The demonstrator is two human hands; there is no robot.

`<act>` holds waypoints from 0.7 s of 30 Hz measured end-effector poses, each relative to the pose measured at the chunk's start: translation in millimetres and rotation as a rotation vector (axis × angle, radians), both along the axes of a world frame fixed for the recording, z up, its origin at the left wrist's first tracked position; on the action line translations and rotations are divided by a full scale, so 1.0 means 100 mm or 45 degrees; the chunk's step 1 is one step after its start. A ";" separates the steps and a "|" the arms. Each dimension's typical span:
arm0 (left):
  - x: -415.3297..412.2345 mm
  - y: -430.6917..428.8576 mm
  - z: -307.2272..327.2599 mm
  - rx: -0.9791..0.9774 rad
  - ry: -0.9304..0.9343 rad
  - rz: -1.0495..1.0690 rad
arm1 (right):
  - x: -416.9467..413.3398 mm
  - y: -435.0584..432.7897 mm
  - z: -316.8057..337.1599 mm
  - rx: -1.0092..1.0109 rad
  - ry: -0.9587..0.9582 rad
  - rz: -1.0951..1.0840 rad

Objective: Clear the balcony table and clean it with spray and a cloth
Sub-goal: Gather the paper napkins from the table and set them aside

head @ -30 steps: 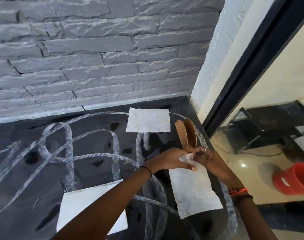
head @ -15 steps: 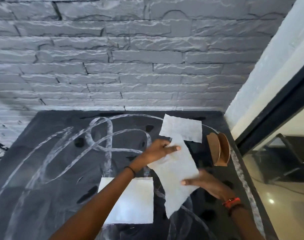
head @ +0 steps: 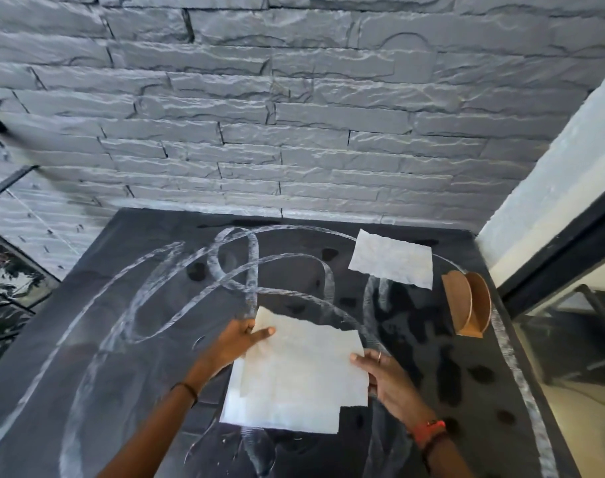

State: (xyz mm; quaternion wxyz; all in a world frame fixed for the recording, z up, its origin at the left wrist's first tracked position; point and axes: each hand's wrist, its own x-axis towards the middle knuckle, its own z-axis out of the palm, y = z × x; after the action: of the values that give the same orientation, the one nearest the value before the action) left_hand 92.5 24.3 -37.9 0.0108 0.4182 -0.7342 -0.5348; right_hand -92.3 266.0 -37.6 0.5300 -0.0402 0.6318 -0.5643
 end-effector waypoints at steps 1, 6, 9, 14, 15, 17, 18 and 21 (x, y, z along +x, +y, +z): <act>0.09 0.01 -0.05 0.015 -0.046 0.004 | 0.07 -0.02 -0.01 0.033 0.058 0.003; 0.31 -0.02 -0.22 -0.169 -0.280 -0.020 | 0.31 -0.16 -0.17 0.307 0.358 0.081; 0.41 -0.08 -0.28 -0.270 -0.434 -0.128 | 0.40 -0.19 -0.25 0.427 0.592 0.197; 0.42 -0.13 -0.27 -0.392 -0.531 -0.119 | 0.45 -0.14 -0.23 0.509 0.911 0.288; 0.42 -0.14 -0.25 -0.454 -0.528 -0.108 | 0.44 -0.13 -0.20 0.528 0.918 0.287; 0.37 -0.21 -0.21 -0.512 -0.497 -0.028 | 0.36 -0.14 -0.14 0.566 0.952 0.268; 0.33 -0.24 -0.16 -0.517 -0.458 0.024 | 0.29 -0.14 -0.10 0.589 0.988 0.257; 0.07 -0.37 -0.01 -0.492 -0.306 0.108 | -0.04 -0.21 -0.02 0.635 0.960 0.189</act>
State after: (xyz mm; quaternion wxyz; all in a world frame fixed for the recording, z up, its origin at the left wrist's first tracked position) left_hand 99.1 -12.6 -39.2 0.0256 0.4997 -0.8006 -0.3297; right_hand -95.9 245.2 -39.9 0.2958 -0.1592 0.8924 -0.3014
